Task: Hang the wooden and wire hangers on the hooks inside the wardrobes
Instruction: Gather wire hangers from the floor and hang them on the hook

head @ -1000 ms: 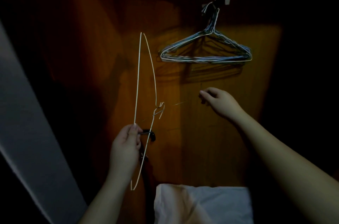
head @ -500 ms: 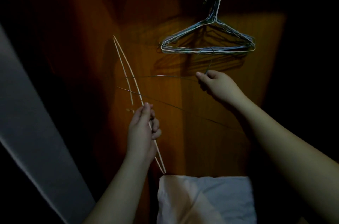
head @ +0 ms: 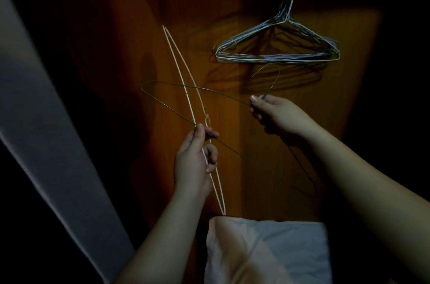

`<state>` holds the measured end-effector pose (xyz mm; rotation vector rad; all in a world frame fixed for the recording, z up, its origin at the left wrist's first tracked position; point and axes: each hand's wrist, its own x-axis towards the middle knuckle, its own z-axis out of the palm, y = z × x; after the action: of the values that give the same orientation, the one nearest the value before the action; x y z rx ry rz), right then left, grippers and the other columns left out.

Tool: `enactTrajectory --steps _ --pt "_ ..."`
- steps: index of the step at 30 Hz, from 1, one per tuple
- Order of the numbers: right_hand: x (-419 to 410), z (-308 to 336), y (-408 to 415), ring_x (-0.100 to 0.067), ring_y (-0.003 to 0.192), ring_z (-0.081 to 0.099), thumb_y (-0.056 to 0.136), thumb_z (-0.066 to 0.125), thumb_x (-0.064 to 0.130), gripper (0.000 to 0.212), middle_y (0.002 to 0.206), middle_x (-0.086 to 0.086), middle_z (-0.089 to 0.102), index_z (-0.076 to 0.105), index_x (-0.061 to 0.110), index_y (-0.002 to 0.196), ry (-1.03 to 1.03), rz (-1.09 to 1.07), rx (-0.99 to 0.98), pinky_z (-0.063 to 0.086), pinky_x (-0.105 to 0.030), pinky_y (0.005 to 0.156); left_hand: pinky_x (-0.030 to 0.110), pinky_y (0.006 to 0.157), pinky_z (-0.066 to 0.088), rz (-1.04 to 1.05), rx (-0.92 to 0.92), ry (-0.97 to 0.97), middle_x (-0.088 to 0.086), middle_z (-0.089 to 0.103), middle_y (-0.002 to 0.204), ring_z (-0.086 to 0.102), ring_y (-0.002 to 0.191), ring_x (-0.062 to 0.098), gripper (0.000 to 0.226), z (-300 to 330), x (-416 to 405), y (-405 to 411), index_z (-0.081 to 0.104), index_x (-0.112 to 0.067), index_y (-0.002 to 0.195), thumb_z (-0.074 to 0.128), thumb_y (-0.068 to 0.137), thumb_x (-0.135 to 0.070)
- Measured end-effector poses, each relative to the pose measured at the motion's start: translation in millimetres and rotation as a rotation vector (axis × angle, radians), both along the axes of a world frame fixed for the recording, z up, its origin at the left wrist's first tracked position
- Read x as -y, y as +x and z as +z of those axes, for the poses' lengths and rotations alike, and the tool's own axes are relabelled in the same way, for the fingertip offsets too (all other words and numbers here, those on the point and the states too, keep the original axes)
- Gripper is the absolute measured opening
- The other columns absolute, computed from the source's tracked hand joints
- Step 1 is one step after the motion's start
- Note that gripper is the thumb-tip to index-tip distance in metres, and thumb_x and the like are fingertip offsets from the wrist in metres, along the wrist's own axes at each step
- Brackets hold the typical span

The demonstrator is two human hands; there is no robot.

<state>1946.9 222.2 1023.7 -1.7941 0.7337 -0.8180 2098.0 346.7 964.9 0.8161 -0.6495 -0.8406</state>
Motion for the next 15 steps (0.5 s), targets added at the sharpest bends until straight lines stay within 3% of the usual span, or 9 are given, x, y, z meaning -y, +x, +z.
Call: enactTrajectory --steps 8,15 --pt "5 1 0 -0.009 0.053 0.034 0.099 0.05 0.038 0.027 0.062 0.005 0.046 0.055 0.018 0.081 0.094 -0.034 0.143 0.021 -0.027 0.053 0.014 0.032 0.019 -0.103 -0.134 -0.038 0.0 0.058 0.074 0.038 0.041 0.004 0.024 -8 -5 3 0.055 -0.012 0.085 0.053 0.088 -0.036" --pt "7 -4 -3 -0.008 0.05 0.038 0.098 0.052 0.04 0.028 0.063 0.005 0.049 0.058 0.019 0.081 0.017 -0.107 0.081 0.025 -0.025 0.051 0.014 0.034 0.017 -0.135 -0.235 -0.018 0.0 0.057 0.07 0.035 0.039 0.004 0.02 -16 -16 0 0.055 -0.014 0.079 0.052 0.088 -0.032"
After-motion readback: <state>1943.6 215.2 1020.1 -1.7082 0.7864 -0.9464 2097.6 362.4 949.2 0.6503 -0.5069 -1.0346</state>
